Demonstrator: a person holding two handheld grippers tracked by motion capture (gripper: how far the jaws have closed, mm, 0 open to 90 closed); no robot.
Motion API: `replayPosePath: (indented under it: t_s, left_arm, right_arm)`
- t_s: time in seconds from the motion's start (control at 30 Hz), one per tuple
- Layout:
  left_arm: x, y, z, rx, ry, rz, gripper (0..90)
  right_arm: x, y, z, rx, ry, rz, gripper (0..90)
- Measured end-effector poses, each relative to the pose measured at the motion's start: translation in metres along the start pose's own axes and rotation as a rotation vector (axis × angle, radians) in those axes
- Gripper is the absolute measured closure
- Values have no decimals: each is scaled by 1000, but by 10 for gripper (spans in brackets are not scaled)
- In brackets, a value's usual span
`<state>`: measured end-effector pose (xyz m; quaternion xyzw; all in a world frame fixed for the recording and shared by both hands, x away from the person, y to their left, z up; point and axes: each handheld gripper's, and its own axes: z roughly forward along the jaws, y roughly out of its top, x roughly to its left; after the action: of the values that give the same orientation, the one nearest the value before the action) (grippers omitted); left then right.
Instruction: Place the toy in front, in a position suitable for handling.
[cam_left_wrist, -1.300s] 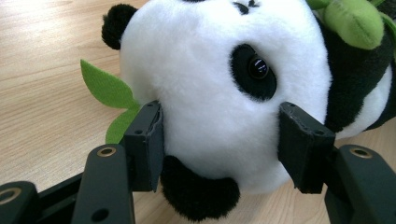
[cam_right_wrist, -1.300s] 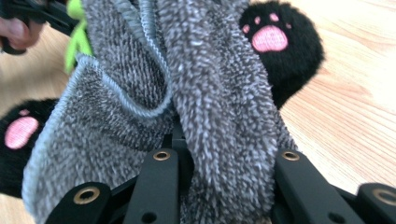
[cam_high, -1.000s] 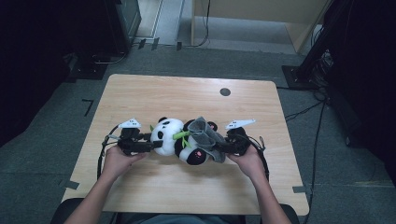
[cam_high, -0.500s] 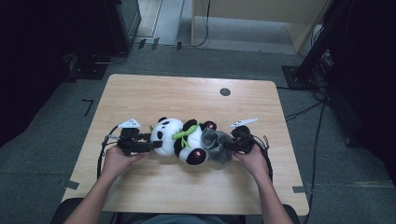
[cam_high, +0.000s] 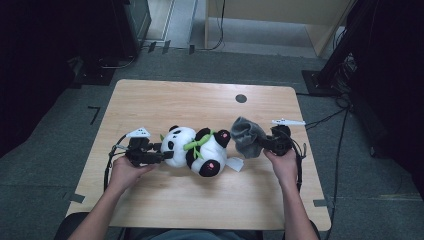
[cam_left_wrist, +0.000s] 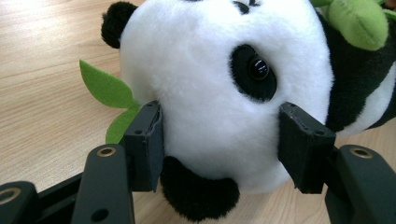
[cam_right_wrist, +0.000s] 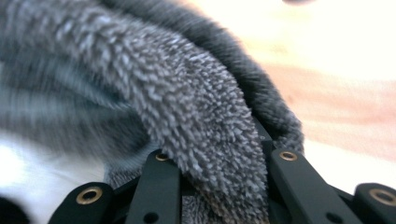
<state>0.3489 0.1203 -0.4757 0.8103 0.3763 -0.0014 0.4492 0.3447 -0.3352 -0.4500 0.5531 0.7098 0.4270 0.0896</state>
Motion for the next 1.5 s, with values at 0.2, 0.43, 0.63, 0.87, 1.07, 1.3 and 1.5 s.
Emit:
replayPosePath:
  t_s: [0.2,0.43,0.63,0.87,1.07,1.3,1.5]
  left_arm:
    - [0,0,0,-1,2,0,391]
    - [0,0,0,-4,2,-1,391]
    - [-1,0,0,-4,3,-1,391]
    - [-1,0,0,-1,3,4,391]
    - [-2,0,0,-1,4,8,391]
    - [-2,0,0,-3,3,6,391]
    - [-1,1,1,-9,2,-2,392]
  right_arm:
    - [32,14,-18,-67,74,-72,748]
    - [83,23,-22,-85,169,-199,749]
    - [113,17,-4,-26,214,-276,748]
    - [121,3,23,59,182,-329,741]
    - [115,0,25,68,174,-337,749]
    - [100,-4,24,105,179,-317,758]
    - [84,-9,27,144,179,-281,759]
